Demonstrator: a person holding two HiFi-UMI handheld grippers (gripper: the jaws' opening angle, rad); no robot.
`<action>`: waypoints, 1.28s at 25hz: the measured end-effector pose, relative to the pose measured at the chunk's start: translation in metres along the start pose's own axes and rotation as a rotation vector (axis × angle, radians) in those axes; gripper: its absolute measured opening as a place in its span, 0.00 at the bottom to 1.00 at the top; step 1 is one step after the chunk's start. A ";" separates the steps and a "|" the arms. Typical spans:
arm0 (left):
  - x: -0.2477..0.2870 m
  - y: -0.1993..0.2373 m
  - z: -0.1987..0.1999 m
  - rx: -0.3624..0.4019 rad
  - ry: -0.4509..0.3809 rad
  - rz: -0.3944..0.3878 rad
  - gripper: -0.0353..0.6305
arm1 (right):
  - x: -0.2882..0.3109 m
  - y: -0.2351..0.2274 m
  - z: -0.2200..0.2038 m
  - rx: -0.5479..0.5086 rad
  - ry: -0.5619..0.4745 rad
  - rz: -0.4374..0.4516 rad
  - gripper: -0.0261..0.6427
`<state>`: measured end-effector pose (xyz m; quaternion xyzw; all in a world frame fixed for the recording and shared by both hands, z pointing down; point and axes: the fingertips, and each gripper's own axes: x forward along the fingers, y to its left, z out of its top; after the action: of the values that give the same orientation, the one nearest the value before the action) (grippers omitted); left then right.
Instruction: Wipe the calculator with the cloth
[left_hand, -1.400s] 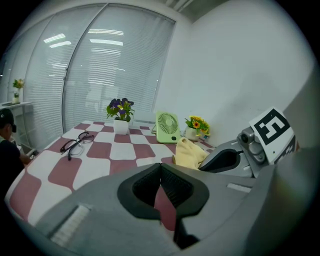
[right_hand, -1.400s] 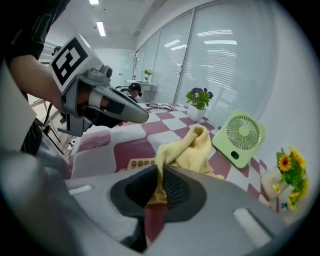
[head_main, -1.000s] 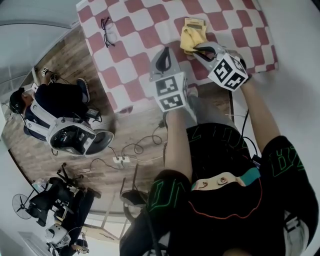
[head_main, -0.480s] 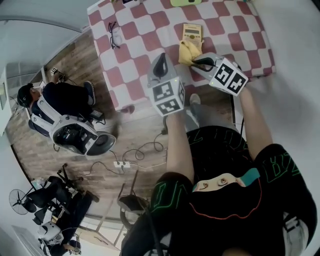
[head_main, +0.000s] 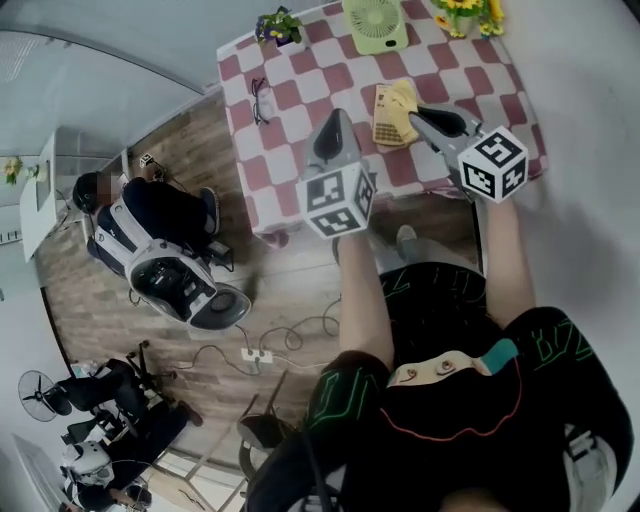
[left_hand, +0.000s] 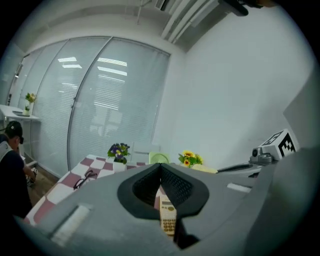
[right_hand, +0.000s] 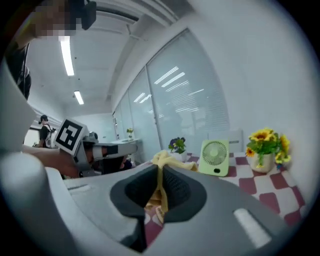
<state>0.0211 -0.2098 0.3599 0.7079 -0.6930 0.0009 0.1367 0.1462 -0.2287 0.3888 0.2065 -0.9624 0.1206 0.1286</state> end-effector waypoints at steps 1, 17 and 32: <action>0.001 -0.002 0.011 0.015 -0.022 -0.003 0.07 | -0.006 -0.007 0.012 0.009 -0.044 -0.026 0.09; 0.027 -0.047 0.114 0.180 -0.217 -0.102 0.07 | -0.085 -0.098 0.124 -0.002 -0.363 -0.410 0.09; 0.050 -0.057 0.145 0.259 -0.269 -0.128 0.07 | -0.096 -0.128 0.155 -0.052 -0.420 -0.501 0.09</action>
<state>0.0521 -0.2871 0.2192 0.7559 -0.6526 -0.0133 -0.0496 0.2550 -0.3517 0.2378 0.4537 -0.8900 0.0156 -0.0418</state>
